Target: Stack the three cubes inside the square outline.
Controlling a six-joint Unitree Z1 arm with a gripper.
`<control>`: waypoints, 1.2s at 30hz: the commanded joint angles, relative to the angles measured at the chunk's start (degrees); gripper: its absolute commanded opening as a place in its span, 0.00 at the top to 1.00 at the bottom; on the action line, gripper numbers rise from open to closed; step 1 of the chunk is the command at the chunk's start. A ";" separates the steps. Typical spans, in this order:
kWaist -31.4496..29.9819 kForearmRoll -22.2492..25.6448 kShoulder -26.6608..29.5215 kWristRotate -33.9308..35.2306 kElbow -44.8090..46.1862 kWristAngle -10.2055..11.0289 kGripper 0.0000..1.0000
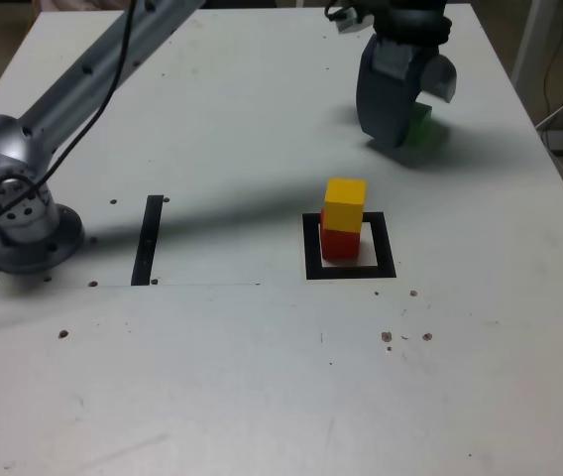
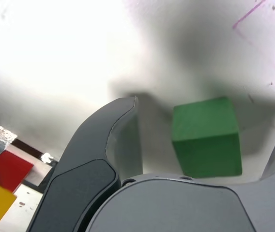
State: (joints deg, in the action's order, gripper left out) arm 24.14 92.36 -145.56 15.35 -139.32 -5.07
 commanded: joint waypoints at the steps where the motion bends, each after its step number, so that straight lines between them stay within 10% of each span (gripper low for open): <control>1: 0.29 1.02 -0.72 -0.11 -0.81 -0.27 0.06; 12: 1.50 1.36 -1.64 -0.09 -1.40 -0.61 0.22; 21: 1.76 1.32 -1.74 -0.28 -2.14 0.61 0.64; 36: 1.43 1.34 -1.64 -0.90 -2.04 0.39 0.65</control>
State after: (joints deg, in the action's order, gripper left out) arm 25.74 92.79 -146.96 14.62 -141.41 -4.59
